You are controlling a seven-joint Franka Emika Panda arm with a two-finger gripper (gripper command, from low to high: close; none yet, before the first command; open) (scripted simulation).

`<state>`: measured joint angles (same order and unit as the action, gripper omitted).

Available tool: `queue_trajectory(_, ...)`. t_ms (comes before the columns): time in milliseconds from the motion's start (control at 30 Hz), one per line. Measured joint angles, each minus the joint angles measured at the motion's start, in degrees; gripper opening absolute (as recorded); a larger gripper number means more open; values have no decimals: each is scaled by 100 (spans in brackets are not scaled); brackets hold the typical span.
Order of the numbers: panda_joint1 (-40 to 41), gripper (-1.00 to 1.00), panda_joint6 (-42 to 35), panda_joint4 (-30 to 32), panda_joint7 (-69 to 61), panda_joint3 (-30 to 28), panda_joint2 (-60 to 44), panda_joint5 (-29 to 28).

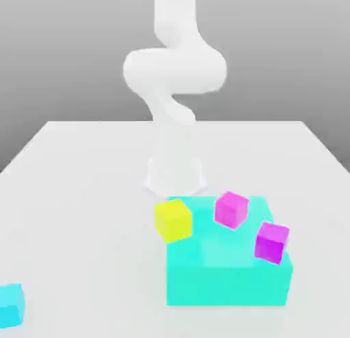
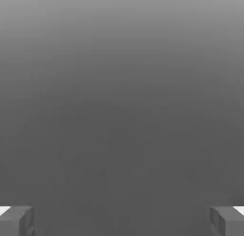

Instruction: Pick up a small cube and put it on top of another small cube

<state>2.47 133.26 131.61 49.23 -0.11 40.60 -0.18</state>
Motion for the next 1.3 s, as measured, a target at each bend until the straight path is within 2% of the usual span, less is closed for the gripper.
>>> queue_trajectory(600,1439,0,1070,-124,2377,-519,-3774,-37)
queue_trajectory(967,2115,0,1720,-214,3298,-874,-6086,639)
queue_trajectory(1100,2295,0,2289,-366,3214,-725,-6918,890)
queue_trajectory(1133,2325,-100,2400,-396,3191,-689,-7062,926)
queue_trajectory(1300,2326,-100,2412,-397,3191,-687,-7063,926)
